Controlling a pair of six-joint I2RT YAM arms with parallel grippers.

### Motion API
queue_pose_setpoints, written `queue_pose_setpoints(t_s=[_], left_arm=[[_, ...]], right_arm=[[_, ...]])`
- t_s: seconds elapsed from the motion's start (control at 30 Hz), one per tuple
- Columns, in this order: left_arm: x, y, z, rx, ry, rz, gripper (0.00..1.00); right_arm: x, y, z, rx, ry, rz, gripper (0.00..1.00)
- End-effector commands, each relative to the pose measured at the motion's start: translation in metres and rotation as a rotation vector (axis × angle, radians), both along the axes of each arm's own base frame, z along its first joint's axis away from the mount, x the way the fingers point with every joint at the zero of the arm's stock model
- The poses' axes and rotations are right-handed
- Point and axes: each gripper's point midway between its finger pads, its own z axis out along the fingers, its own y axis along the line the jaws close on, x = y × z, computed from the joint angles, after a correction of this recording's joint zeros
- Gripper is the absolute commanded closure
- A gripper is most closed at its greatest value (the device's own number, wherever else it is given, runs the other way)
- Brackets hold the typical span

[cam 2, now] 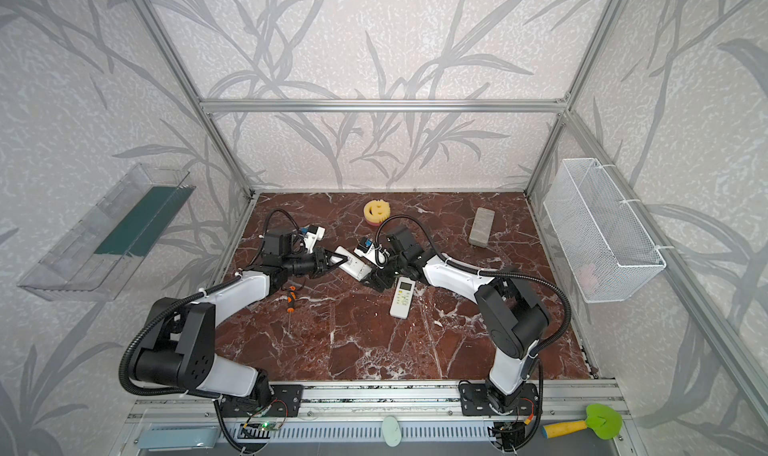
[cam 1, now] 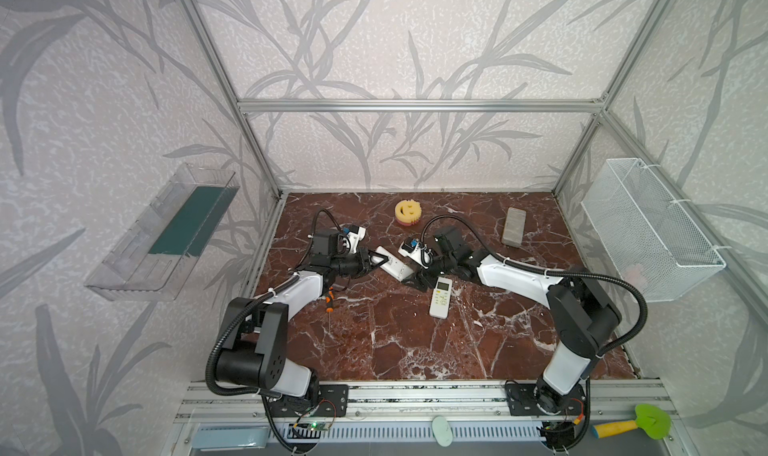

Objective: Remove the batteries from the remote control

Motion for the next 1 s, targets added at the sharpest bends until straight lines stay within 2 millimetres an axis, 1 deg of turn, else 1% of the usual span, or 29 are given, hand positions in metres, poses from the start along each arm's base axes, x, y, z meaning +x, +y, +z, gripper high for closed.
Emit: queue_pose_setpoints(t_s=[0.0, 0.1, 0.27, 0.33, 0.43, 0.53, 0.6, 0.7, 0.9, 0.97], left_arm=[[-0.003, -0.004, 0.029, -0.02, -0.083, -0.053, 1.0], [-0.004, -0.004, 0.033, -0.016, -0.091, -0.055, 1.0], [-0.005, -0.004, 0.039, -0.016, -0.103, -0.056, 1.0], [-0.007, -0.004, 0.041, -0.014, -0.108, -0.057, 1.0], [-0.009, -0.003, 0.041, -0.001, -0.112, -0.057, 1.0], [-0.01, -0.001, 0.035, 0.023, -0.104, -0.055, 1.0], [-0.011, 0.001, 0.03, 0.039, -0.095, -0.05, 1.0], [-0.01, 0.003, 0.022, 0.064, -0.081, -0.041, 1.0], [-0.01, 0.009, -0.001, 0.139, -0.031, -0.031, 1.0], [-0.01, 0.011, -0.005, 0.152, -0.024, -0.026, 1.0]], right_arm=[[0.002, 0.002, 0.0, -0.019, -0.004, 0.009, 0.23], [-0.002, 0.007, 0.0, -0.005, 0.02, 0.03, 0.24], [-0.01, 0.019, -0.006, -0.009, 0.044, 0.06, 0.26], [-0.01, 0.023, -0.005, -0.01, 0.05, 0.066, 0.29], [-0.01, 0.024, -0.002, -0.022, 0.043, 0.059, 0.37], [-0.011, 0.024, 0.006, -0.01, 0.027, 0.055, 0.43], [-0.013, 0.023, 0.011, -0.001, 0.017, 0.06, 0.44], [-0.018, 0.02, 0.014, -0.003, 0.007, 0.075, 0.45], [-0.031, 0.011, 0.004, -0.05, 0.03, 0.13, 0.46], [-0.036, 0.009, 0.002, -0.061, 0.058, 0.153, 0.45]])
